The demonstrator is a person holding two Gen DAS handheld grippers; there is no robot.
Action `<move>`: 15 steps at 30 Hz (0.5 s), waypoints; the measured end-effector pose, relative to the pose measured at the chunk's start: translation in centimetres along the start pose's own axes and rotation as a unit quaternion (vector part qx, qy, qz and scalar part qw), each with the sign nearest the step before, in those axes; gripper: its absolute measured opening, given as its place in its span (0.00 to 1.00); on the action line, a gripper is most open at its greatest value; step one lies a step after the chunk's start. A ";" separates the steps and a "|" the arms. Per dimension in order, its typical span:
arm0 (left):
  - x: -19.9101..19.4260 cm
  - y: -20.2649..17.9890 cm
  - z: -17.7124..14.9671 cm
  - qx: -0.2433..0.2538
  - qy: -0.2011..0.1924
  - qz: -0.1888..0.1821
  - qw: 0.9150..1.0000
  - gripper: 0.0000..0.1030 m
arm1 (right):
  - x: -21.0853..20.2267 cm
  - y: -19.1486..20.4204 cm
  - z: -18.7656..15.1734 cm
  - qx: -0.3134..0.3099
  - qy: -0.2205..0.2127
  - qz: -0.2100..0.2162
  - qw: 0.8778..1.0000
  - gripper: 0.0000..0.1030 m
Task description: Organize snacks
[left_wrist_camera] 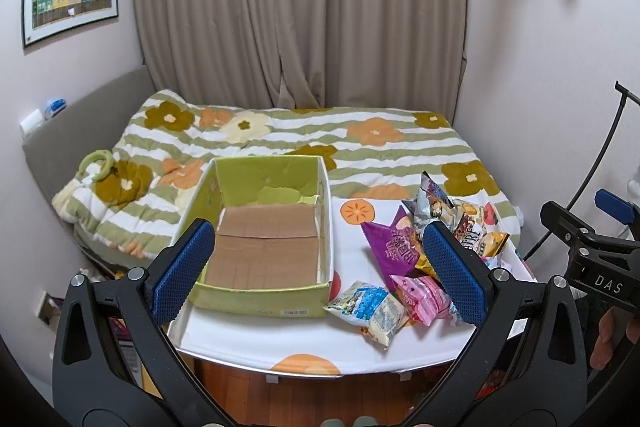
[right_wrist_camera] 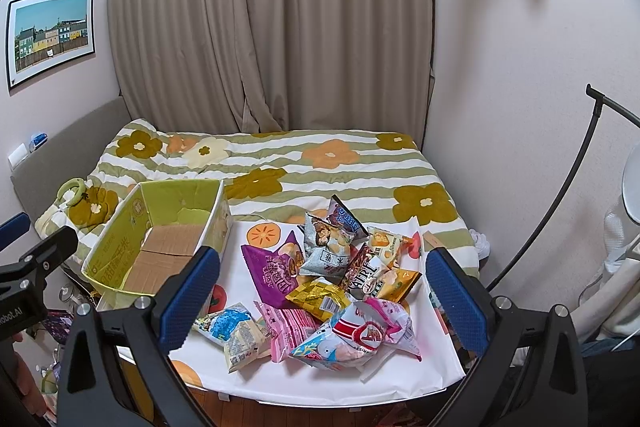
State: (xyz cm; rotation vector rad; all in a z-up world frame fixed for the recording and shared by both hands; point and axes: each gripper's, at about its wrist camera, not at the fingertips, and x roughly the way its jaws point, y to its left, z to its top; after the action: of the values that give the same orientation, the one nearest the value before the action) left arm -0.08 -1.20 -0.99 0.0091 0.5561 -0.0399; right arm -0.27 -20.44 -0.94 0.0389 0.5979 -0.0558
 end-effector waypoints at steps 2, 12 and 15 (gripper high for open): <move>0.0 0.0 0.2 0.000 0.002 0.000 1.000 1.00 | 0.0 0.0 0.0 0.000 0.000 0.000 1.000 1.00; 0.0 -0.1 0.3 -0.001 0.005 0.000 1.000 1.00 | 0.0 0.0 -0.2 0.000 0.001 0.001 1.000 1.00; 0.0 0.0 0.5 -0.001 0.005 0.000 1.000 1.00 | -0.1 -0.1 -0.2 0.000 0.001 0.001 1.000 1.00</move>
State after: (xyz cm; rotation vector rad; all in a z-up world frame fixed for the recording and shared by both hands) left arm 0.20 -1.22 -0.60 0.0072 0.5655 -0.0387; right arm -0.45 -20.56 -1.01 0.0384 0.6007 -0.0542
